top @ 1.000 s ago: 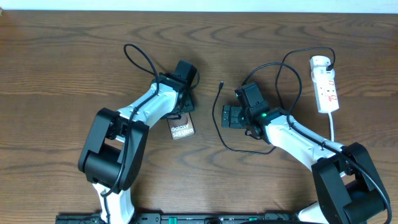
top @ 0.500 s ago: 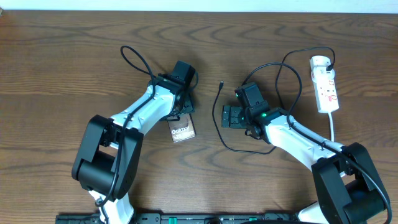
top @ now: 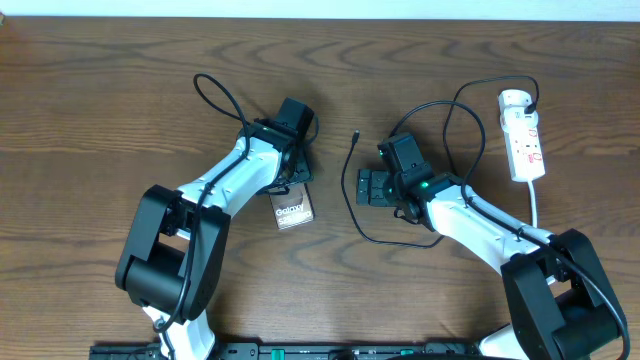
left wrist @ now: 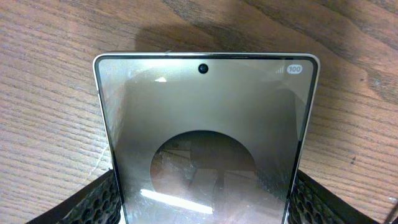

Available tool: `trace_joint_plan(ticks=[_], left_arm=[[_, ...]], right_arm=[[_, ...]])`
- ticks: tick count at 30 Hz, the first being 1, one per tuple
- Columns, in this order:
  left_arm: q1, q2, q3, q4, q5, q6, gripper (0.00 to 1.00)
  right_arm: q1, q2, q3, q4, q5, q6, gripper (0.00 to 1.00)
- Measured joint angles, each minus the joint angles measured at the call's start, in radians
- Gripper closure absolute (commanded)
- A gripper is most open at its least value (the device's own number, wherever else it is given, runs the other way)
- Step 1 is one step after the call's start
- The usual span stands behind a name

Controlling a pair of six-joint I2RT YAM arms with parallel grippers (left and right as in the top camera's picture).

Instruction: Plug charger to phone and switch on socket

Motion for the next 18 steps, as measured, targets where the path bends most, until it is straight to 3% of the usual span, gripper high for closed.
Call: trace_joint_plan(ticks=[18], left_arm=[[0.0,0.022,-0.036,0.053,-0.008,0.0,0.92]], right_arm=[[0.0,0.0,0.0,0.0,0.0,0.0,0.05]])
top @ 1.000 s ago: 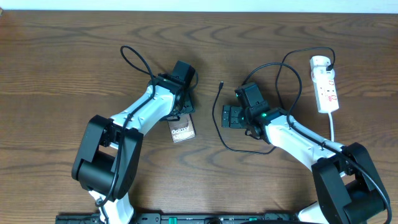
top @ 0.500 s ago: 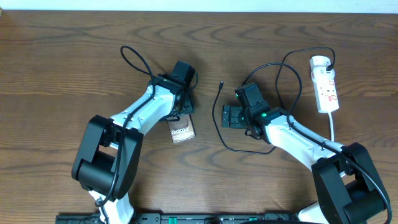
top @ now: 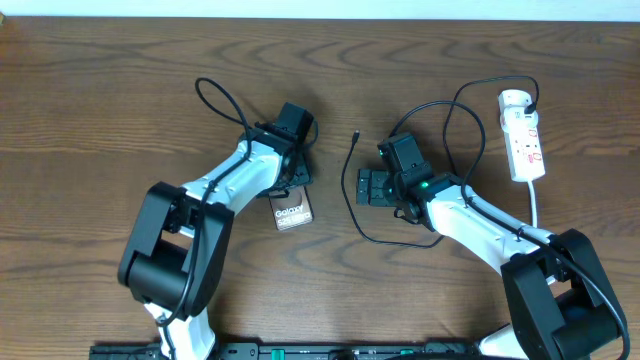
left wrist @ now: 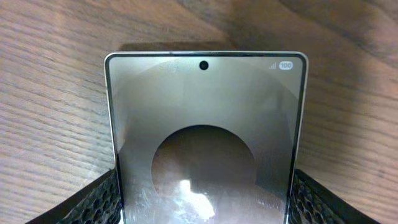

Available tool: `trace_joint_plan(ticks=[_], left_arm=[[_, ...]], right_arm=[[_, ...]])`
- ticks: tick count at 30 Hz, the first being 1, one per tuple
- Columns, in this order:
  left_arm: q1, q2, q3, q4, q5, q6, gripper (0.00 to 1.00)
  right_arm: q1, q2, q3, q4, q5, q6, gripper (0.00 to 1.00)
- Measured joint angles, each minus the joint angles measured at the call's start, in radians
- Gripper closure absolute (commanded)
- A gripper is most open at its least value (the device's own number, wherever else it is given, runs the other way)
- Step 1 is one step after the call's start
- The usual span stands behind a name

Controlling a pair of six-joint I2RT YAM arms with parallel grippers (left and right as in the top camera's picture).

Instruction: Plug charger to phone and switch on socket

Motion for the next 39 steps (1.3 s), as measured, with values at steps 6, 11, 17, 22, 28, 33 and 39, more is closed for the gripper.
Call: trace_joint_plan(ticks=[6,11,17,22,28,33,39], left_arm=[[-0.001,0.001,0.0,0.0,-0.012,0.0,0.73],[-0.001,0.001,0.0,-0.001,-0.012,0.0,0.51],[-0.001,0.001,0.0,-0.019,-0.005,0.0,0.41],[-0.001,0.001,0.002,-0.039,0.011,0.0,0.29],[-0.001,0.001,0.003,-0.054,0.024,0.0,0.11],[-0.001,0.001,0.003,-0.066,0.038,-0.002,0.07],[-0.001,0.001,0.003,-0.083,0.042,-0.003,0.07]], right_arm=[[0.0,0.0,0.0,0.0,0.0,0.0,0.05],[0.0,0.0,0.0,0.0,0.0,0.0,0.05],[0.0,0.0,0.0,0.0,0.0,0.0,0.06],[0.0,0.0,0.0,0.0,0.0,0.0,0.05],[0.0,0.0,0.0,0.0,0.0,0.0,0.06],[0.0,0.0,0.0,0.0,0.0,0.0,0.06],[0.0,0.0,0.0,0.0,0.0,0.0,0.05]])
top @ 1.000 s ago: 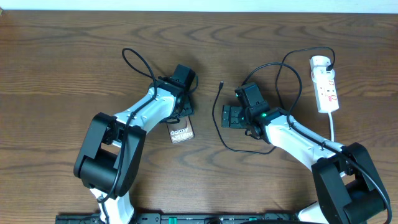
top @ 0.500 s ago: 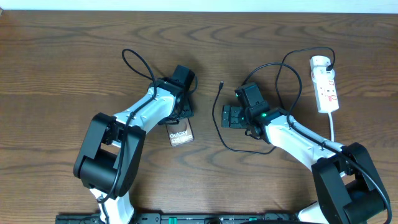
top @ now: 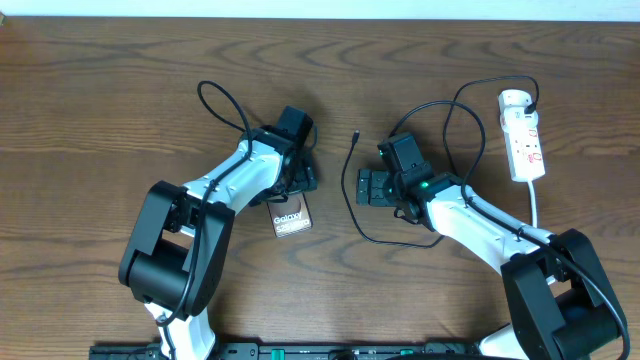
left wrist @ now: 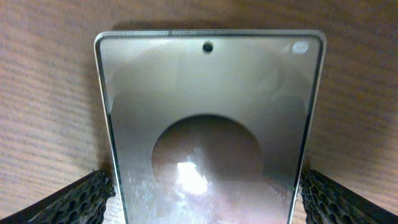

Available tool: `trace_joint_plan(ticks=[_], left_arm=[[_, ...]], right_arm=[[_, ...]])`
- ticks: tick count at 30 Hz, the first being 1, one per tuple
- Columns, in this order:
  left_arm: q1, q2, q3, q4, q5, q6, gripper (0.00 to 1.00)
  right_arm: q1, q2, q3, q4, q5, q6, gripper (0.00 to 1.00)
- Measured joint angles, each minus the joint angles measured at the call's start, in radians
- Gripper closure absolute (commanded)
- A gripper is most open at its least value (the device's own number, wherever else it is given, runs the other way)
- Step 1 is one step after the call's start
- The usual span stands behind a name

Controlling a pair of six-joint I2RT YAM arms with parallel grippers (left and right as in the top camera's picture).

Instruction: Plug charger to phone and switch on socket

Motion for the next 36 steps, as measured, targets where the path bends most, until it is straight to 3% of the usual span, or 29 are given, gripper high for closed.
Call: trace_joint_plan(ticks=[8,16,23,30,33,36], left_arm=[[0.0,0.0,0.0,-0.041,0.038,0.0,0.07],[0.0,0.0,0.0,-0.03,0.038,0.002,0.34],[0.0,-0.002,0.001,-0.03,0.038,0.003,0.4],[0.0,-0.002,0.001,-0.03,0.038,0.003,0.54],[0.0,-0.002,0.001,-0.03,0.038,0.003,0.69],[0.0,-0.002,0.001,-0.03,0.038,0.003,0.71]], right_arm=[[0.0,0.0,0.0,0.0,0.0,0.0,0.06],[0.0,0.0,0.0,0.0,0.0,0.0,0.06],[0.0,0.0,0.0,0.0,0.0,0.0,0.05],[0.0,0.0,0.0,0.0,0.0,0.0,0.05],[0.0,0.0,0.0,0.0,0.0,0.0,0.05],[0.0,0.0,0.0,0.0,0.0,0.0,0.05]])
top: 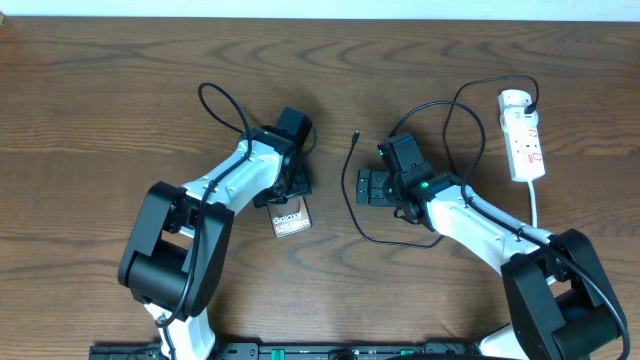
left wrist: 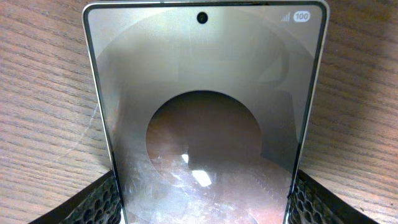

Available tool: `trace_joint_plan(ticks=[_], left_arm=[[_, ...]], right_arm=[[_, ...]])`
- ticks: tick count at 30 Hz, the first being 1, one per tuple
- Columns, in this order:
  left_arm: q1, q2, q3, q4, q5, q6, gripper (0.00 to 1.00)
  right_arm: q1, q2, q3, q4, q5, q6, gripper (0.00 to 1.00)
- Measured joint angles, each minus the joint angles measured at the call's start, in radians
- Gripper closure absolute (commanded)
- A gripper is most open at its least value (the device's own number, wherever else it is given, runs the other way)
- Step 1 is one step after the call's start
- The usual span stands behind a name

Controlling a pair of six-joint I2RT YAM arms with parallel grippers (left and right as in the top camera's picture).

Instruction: Plug charger to phone and switch on socket

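The phone (left wrist: 205, 112), screen towards the camera, fills the left wrist view; a "100" battery mark shows at its top right. My left gripper (left wrist: 204, 202) is shut on its lower sides, mesh fingers (left wrist: 93, 199) pressing each edge. Overhead, the phone (top: 290, 216) shows a "Galaxy" label and points toward the table's front. The charger cable's plug tip (top: 356, 133) lies free on the wood. The cable (top: 352, 195) curves past my right gripper (top: 364, 187), which rests open beside it. The white socket strip (top: 524, 135) lies at the far right.
Brown wooden table (top: 100, 120). The black cable loops from the socket strip behind the right arm and round the front of my right gripper. The strip's white lead (top: 535, 205) runs toward the table's front.
In the left wrist view the phone's top edge now sits higher, close to the frame's top, and the picture is sharp again. Overhead, phone and left gripper have barely shifted. The right arm is unchanged.
My left gripper was shut on the phone at every moment. Its wrist and the phone turned slightly on the table between moments, staying left of the cable. My right gripper stayed open beside the cable, and the plug tip has not moved.
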Motion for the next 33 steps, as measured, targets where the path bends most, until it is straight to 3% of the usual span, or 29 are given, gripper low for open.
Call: trace_joint_plan(ticks=[7,33], left_arm=[[0.0,0.0,0.0,0.0,0.0,0.0,0.92],[0.001,0.0,0.008,-0.034,0.025,0.0,0.92]], right_arm=[[0.0,0.0,0.0,0.0,0.0,0.0,0.04],[0.0,0.0,0.0,0.0,0.0,0.0,0.05]])
